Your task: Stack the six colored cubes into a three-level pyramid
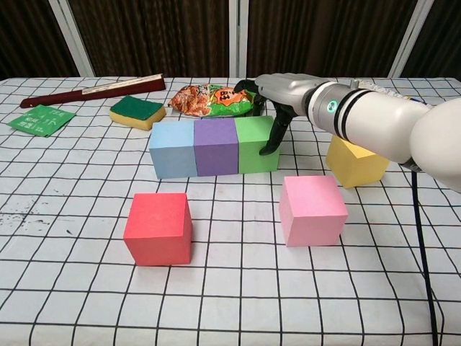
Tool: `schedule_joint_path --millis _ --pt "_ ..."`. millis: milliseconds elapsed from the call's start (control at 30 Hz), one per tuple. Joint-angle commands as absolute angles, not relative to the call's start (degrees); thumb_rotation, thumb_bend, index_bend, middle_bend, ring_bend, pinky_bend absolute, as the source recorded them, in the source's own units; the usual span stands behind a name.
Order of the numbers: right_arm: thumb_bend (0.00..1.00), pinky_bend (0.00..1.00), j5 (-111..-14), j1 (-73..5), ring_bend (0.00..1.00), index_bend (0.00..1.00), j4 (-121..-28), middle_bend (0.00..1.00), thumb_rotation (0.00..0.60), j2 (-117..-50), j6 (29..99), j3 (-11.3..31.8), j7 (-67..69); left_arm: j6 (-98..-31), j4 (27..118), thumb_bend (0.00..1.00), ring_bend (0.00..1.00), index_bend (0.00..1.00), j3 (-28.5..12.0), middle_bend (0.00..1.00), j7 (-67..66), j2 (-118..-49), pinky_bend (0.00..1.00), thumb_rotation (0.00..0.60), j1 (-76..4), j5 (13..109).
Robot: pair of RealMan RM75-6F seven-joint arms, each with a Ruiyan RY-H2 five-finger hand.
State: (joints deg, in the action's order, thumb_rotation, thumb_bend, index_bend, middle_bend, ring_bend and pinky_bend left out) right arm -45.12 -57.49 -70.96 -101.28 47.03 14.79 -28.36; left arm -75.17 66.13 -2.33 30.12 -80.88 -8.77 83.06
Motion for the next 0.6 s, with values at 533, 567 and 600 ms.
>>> schedule_joint_path --millis 533,567,600 --pt "0.12 0.00 -44.4 -58.2 0.07 0.00 -70.5 0.47 0.600 -101.5 46.5 14.6 -27.9 -74.7 65.8 0.00 0.04 0.13 -2.3 0.16 30.4 -81.0 0.06 0.600 -8.8 82.8" --pt "0.12 0.00 -44.4 -58.2 0.07 0.00 -70.4 0.47 0.600 -101.6 46.5 14.6 -27.8 -74.7 65.8 0.00 0.04 0.13 -2.3 0.16 30.4 -81.0 0.06 0.600 -8.8 82.8" --pt "0.12 0.00 -44.4 -58.3 0.07 0.00 -70.3 0.47 0.600 -101.7 46.5 14.6 -27.8 -74.7 65.8 0.00 0.04 0.13 -2.3 0.16 30.4 -81.0 0.06 0.600 -8.8 82.8"
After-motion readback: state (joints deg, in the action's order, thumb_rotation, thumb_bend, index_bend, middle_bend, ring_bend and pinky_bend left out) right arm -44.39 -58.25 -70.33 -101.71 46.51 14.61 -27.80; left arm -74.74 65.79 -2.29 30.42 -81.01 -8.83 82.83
